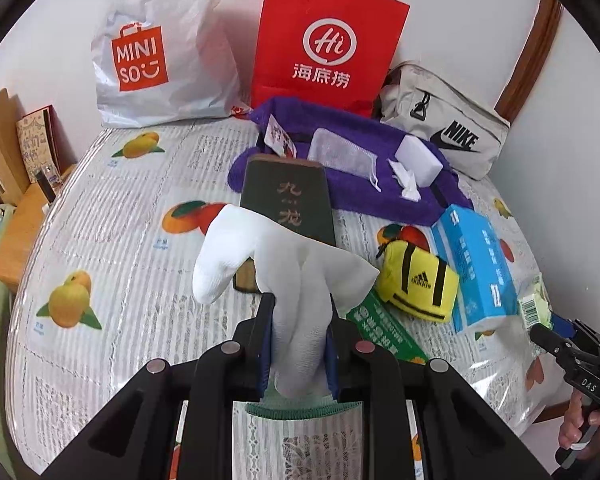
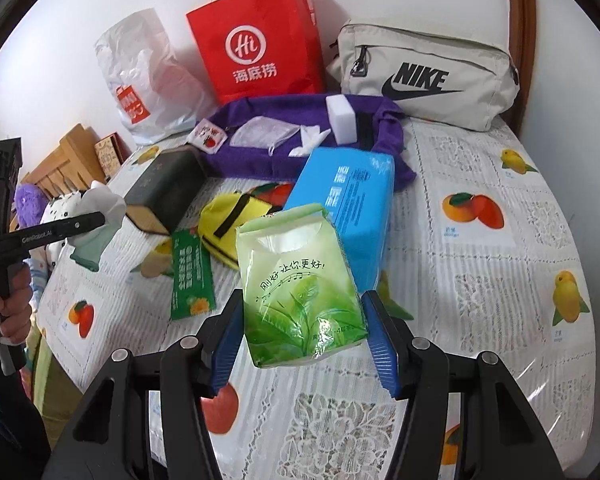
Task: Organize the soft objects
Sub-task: 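Carry the glove and green tissue pack toward the purple towel, then lower the glove and tissue pack onto the towel and open both grippers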
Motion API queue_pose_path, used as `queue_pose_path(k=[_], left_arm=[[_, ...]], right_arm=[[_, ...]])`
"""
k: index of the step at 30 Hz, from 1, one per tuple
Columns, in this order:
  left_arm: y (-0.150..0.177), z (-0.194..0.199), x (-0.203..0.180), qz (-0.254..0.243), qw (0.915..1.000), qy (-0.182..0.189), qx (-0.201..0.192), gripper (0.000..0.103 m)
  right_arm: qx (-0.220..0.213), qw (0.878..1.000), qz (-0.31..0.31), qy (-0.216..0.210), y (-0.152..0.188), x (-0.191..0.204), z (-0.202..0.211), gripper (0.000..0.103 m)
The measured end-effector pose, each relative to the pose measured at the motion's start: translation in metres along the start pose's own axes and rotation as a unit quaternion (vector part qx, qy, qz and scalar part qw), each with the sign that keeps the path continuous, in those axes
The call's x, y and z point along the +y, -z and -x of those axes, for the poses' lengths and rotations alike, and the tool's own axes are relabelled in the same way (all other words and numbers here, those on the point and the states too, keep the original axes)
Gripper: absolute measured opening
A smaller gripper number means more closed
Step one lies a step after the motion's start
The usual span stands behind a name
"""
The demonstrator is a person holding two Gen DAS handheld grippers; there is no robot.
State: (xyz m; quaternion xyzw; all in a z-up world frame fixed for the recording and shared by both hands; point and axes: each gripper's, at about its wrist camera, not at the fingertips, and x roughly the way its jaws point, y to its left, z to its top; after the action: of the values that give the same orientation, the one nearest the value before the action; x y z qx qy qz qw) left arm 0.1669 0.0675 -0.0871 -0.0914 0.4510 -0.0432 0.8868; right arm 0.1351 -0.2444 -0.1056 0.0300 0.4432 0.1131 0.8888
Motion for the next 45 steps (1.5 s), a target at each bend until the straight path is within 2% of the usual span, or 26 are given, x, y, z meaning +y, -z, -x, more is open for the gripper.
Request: queue_pose_path(k=[8,23,35,45], left_arm=[[-0.029,-0.004,0.000,0.000,1.0000,0.000,-0.009,0.021],[-0.084,-0.025,0.005,-0.007,0.9998,-0.015,-0.015,0.021],[-0.118,-0.055,-0.001,-0.013,0.9998,-0.011,-0.008,0.021],[-0.147,-0.086,-0.012,-0.029,0.9996,-0.007,0.001,0.021]], right_arm=[[0.007,1.000,-0.004,0.009,-0.026,-0.005,-0.009,0.057],[-0.006,1.000,0.008,0.012,-0.088,-0.010,-0.030,0.057],[-0.001,1.000,-0.012,0.020,-0.139,-0.028,-0.074,0.057],[0.017,0.999,-0.013,0.030,-0.167,-0.038,-0.107,0.057]])
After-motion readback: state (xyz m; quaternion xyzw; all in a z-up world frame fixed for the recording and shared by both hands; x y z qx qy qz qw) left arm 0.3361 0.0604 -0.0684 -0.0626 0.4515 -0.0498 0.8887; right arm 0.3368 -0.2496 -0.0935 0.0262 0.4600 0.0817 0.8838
